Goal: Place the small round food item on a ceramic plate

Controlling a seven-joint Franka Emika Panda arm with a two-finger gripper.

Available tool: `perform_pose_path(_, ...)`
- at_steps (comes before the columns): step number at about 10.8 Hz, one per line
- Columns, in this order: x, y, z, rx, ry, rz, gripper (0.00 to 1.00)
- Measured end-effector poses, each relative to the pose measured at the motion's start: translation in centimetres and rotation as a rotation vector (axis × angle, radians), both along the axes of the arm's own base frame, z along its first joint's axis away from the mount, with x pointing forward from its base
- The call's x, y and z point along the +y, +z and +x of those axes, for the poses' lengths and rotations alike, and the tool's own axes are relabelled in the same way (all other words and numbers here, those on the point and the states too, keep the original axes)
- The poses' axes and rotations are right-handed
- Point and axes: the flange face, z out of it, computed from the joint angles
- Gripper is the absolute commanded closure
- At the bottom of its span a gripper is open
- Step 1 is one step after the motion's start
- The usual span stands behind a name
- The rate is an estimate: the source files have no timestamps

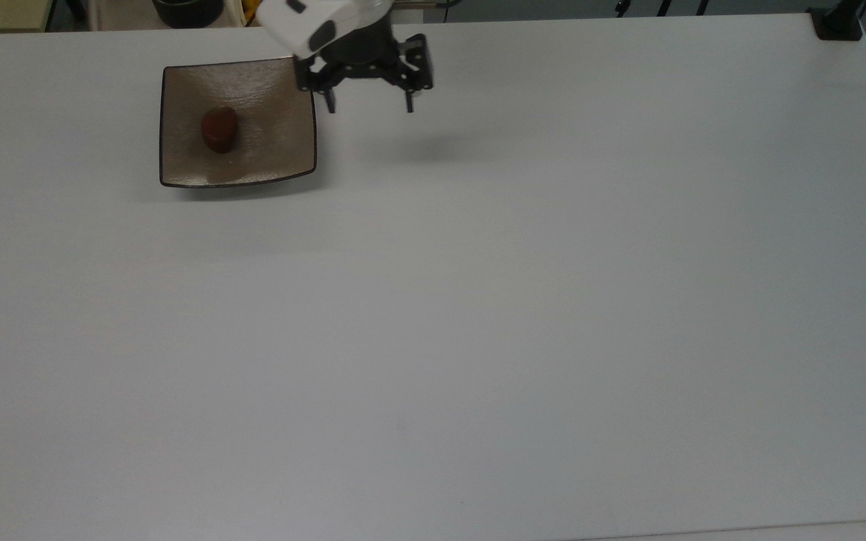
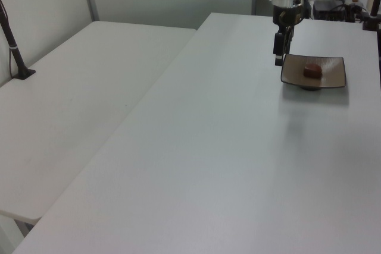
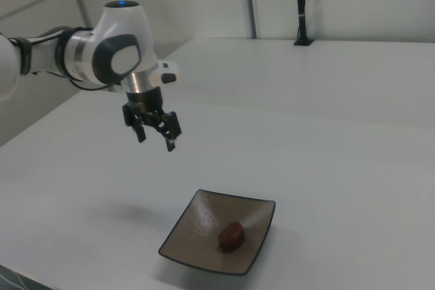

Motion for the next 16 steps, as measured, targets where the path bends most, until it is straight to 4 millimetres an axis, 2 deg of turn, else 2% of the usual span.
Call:
perform_pose_path(2, 3.3, 0.4, -0.7, 0.001, 0.0, -0.001, 0.0)
perform_pose_path(3, 4.1, 0.3, -0.9, 0.003, 0.005, -0.004, 0.0)
perform_pose_path(4, 4.0, 0.3, -0.9, 0.001, 0.007, -0.012, 0.0)
perform_pose_path(8, 2.6, 0.3, -0.6, -0.011, 0.015, -0.076, 0.0)
perform_pose_path(11, 0.3, 0.2, -0.3, -0.009, -0.011, -0.087, 0.0)
perform_pose_path(14, -3.5, 0.3, 0.1, -0.008, -0.018, -0.086, 0.0)
perform_pose_path(16, -4.2, 0.4, 0.2, -0.009, -0.017, -0.086, 0.0)
